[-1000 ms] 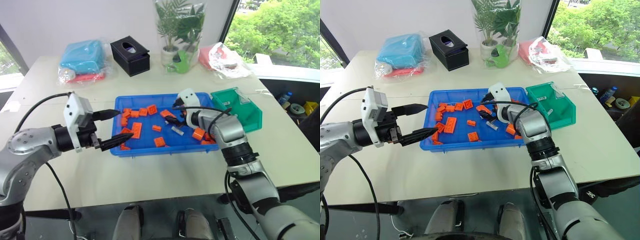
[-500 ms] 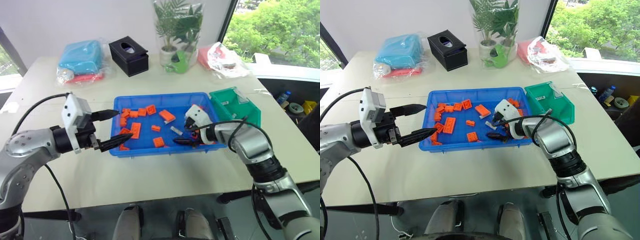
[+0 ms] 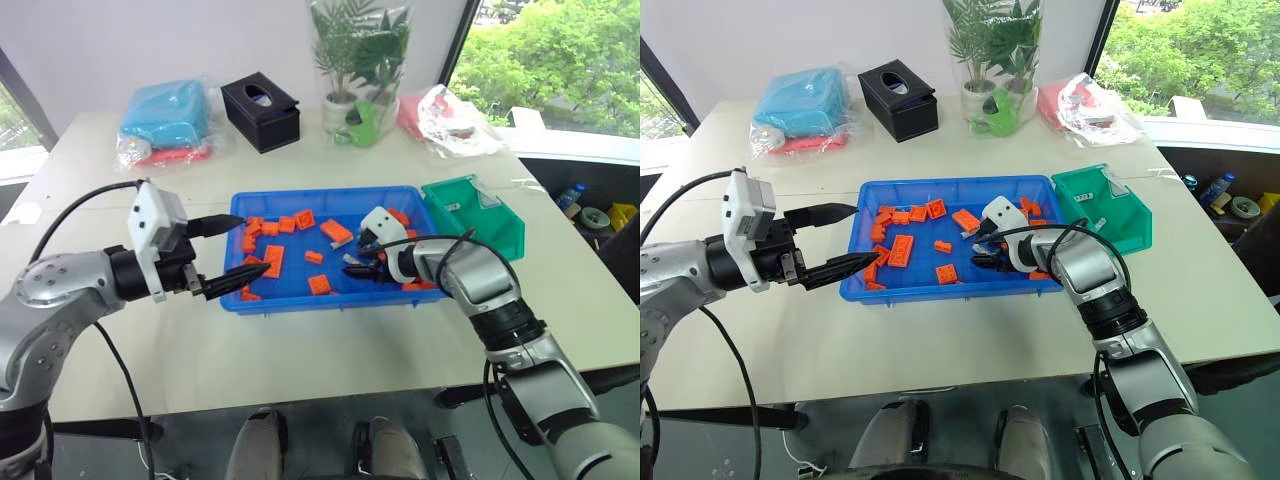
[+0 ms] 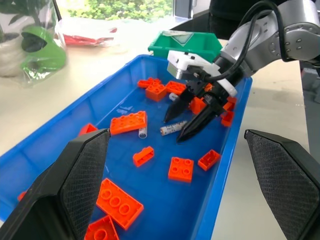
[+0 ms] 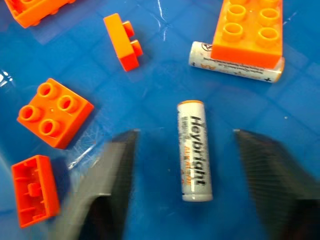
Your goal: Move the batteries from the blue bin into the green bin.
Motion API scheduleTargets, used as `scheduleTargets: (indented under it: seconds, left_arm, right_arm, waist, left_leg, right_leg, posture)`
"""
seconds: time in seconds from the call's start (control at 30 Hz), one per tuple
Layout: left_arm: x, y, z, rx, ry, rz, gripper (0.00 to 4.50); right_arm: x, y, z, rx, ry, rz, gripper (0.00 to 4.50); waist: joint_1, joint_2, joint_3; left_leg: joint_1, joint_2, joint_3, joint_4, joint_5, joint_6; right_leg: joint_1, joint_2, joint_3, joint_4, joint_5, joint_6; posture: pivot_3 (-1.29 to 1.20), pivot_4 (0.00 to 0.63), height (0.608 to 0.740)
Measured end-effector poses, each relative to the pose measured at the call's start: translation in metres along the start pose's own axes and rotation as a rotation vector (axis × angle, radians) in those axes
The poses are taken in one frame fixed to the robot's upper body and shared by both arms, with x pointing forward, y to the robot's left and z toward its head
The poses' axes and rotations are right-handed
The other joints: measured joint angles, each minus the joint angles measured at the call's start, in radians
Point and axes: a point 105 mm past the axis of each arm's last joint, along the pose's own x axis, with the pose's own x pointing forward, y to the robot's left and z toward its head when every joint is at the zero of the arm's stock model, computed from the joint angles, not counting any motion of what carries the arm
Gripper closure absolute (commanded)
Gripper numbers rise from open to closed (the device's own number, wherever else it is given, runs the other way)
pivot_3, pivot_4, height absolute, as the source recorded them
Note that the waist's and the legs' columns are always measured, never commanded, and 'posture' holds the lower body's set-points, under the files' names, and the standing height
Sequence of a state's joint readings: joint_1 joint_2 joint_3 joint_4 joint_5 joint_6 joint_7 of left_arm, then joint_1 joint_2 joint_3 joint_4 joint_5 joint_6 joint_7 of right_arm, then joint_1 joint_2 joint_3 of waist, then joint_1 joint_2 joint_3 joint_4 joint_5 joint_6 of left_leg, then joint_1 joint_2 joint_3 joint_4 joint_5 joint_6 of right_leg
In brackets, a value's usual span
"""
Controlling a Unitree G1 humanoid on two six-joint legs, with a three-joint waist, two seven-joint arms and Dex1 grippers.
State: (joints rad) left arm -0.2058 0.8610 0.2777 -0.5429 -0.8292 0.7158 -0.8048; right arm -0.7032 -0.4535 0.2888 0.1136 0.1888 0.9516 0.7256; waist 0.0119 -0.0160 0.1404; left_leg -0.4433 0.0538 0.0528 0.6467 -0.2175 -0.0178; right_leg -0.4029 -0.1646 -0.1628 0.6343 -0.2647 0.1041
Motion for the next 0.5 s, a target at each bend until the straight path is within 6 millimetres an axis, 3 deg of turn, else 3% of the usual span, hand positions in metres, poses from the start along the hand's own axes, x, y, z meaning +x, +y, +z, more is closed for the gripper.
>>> scheduleTargets:
  seconds: [0.2,0.33,0.43,0.5]
  left_arm:
    - [0.000,0.003,0.000,-0.004,0.001,0.007,0.00]
    - [0.001,0.002,-0.002,-0.005,0.006,-0.006,0.00]
    - [0.002,0.003,-0.004,-0.013,0.010,-0.012,0.00]
    - [0.003,0.003,-0.004,-0.016,0.007,-0.016,0.00]
  right_arm:
    - [-0.013,-0.009,0.021,0.047,-0.063,-0.018,2.99]
    - [-0.061,-0.044,0.058,0.119,-0.212,-0.145,2.99]
    - [-0.101,-0.074,0.064,0.192,-0.288,-0.273,2.99]
    - [-0.108,-0.076,0.063,0.220,-0.298,-0.278,2.99]
  waist:
    - [0.002,0.001,0.001]
    - [0.007,0.002,0.001]
    - [0.006,0.001,0.001]
    - [0.001,0.000,0.000]
  left_leg:
    - [0.000,0.000,0.000,0.000,0.000,0.000]
    - [0.000,0.000,0.000,0.000,0.000,0.000]
    - [0.000,0.000,0.000,0.000,0.000,0.000]
    - [0.000,0.000,0.000,-0.001,0.000,0.000]
  right_leg:
    - [0.000,0.000,0.000,0.000,0.000,0.000]
    - [0.000,0.000,0.000,0.000,0.000,0.000]
    - [0.001,0.000,0.000,-0.001,0.000,0.000]
    - [0.000,0.000,0.000,-0.001,0.000,0.000]
  posture:
    - [0.00,0.150,0.657]
    - [0.00,0.150,0.657]
    - [0.00,0.150,0.657]
    - [0.00,0.150,0.657]
